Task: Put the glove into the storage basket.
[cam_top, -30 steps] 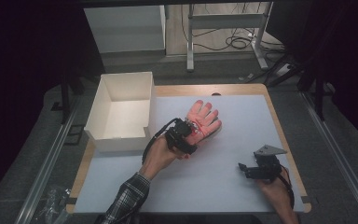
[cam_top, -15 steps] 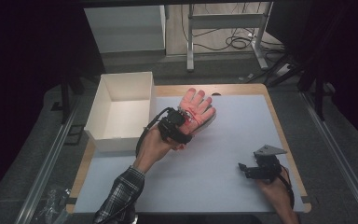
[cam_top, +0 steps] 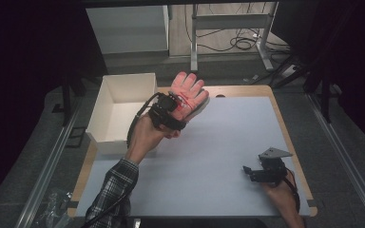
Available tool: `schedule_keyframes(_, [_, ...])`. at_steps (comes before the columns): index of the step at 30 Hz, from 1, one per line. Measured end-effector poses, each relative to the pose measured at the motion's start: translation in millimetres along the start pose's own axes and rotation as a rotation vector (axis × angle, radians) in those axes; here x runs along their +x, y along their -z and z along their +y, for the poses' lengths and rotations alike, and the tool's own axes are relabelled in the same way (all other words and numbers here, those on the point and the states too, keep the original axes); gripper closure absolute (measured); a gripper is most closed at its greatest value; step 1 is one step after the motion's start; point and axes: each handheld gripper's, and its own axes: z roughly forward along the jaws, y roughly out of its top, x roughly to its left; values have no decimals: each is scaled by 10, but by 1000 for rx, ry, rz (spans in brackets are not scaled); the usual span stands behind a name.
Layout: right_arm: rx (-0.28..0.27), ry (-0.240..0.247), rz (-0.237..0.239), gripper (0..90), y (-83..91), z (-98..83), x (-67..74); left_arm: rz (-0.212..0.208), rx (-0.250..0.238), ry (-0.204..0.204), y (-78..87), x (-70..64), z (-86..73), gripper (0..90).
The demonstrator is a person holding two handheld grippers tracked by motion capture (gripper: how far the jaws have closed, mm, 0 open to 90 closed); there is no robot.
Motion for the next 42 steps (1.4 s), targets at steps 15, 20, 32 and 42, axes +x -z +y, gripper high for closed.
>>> schedule_keyframes(15, [0,0,0,188,0,0,0,98,-24,115,298,515,-67,375])
schedule_keyframes(20, [0,0,0,188,0,0,0,131,-28,160,354,672,-142,373])
schedule_keyframes(32, [0,-1,0,188,0,0,1,219,-20,296,422,1068,-403,369])
schedule_keyframes(42, [0,-2,-1,188,0,0,1,239,14,366,191,1304,-592,365])
